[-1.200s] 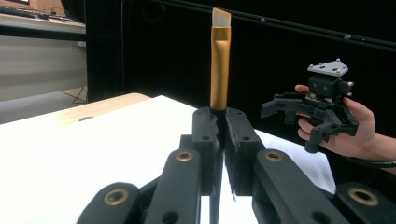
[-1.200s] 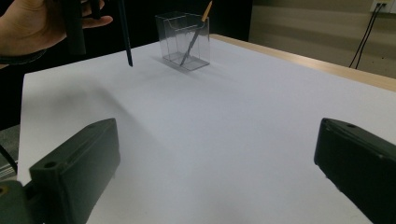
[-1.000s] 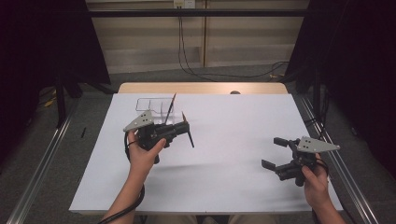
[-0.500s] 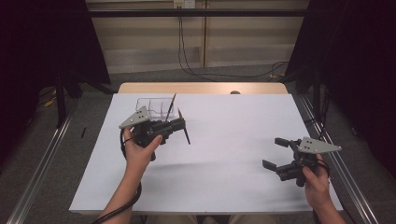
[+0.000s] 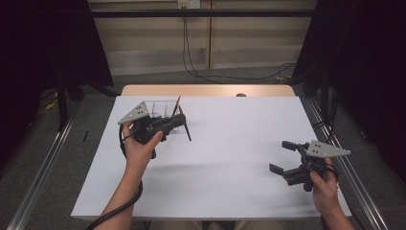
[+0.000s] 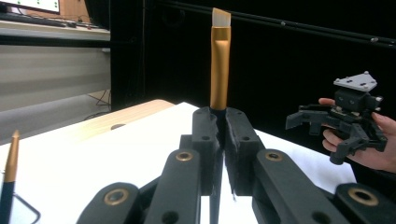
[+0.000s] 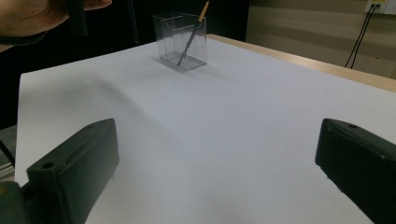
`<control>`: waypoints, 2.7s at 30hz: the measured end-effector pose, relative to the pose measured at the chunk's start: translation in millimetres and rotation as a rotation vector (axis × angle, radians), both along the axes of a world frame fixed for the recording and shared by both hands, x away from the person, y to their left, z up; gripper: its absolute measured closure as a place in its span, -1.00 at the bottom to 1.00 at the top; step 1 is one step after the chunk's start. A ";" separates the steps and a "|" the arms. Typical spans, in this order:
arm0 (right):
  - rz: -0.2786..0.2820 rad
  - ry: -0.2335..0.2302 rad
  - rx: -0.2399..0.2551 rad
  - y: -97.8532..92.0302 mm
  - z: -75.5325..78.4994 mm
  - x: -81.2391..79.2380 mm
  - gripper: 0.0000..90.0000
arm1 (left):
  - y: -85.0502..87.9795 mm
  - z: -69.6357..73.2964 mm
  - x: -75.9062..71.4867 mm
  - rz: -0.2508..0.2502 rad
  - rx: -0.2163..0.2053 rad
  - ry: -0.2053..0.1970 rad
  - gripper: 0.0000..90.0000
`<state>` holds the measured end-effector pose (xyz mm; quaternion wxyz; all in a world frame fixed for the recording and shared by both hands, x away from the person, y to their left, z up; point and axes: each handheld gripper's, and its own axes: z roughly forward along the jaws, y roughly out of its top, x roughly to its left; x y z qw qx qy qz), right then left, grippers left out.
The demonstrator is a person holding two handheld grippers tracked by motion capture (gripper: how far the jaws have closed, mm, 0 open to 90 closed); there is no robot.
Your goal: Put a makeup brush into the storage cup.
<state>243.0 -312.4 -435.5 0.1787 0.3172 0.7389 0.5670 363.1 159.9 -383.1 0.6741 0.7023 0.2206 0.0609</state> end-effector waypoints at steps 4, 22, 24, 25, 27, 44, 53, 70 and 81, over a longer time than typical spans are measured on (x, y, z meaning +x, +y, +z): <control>0.006 -0.003 0.004 0.3 0.5 -0.4 -1.00 | 1.4 2.0 3.4 0.009 0.006 0.000 0.86; 0.000 -0.003 0.011 -0.6 1.3 -0.8 -1.00 | 3.1 15.7 20.0 0.037 0.027 -0.003 0.86; 0.002 -0.002 0.011 -0.8 1.2 -0.7 -1.00 | 3.6 16.9 21.9 0.043 0.035 -0.004 0.86; 0.001 -0.002 0.012 -0.9 1.3 -0.7 -1.00 | 3.9 17.5 22.8 0.046 0.036 -0.005 0.86; 0.000 -0.003 0.011 -0.7 1.3 -0.7 -1.00 | 4.7 18.6 24.6 0.052 0.039 -0.005 0.86; 0.007 -0.006 0.009 -0.2 0.8 -1.2 -1.00 | 10.2 28.8 41.8 0.102 0.058 -0.010 0.86; 0.005 -0.003 0.006 -0.3 0.1 -1.0 -1.00 | 15.8 31.2 48.4 0.140 0.090 -0.017 0.86; 0.005 -0.004 0.009 -0.8 -0.4 -1.2 -1.00 | 23.6 32.8 65.3 0.218 0.081 -0.014 0.86; 0.003 -0.004 0.012 -2.3 -0.7 -1.7 -1.00 | 24.8 28.5 74.0 0.268 0.114 -0.019 0.86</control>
